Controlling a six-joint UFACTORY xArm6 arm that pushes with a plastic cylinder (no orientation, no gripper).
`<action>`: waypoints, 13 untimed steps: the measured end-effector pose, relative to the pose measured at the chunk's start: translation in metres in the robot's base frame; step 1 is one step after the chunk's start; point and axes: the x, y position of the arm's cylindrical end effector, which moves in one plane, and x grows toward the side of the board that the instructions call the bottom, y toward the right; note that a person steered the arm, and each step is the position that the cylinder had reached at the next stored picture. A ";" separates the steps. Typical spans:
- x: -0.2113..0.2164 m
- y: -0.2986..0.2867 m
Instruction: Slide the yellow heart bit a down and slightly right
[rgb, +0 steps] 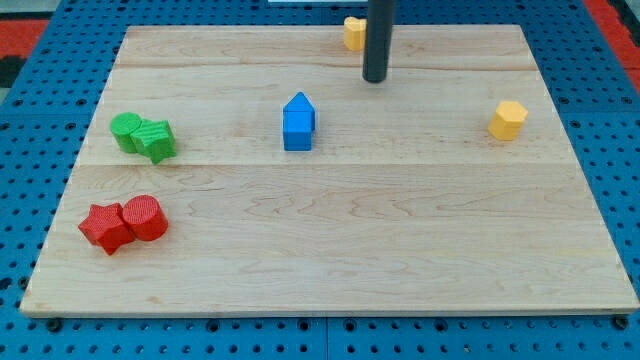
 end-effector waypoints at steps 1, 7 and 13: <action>-0.059 0.015; -0.033 -0.112; -0.090 -0.070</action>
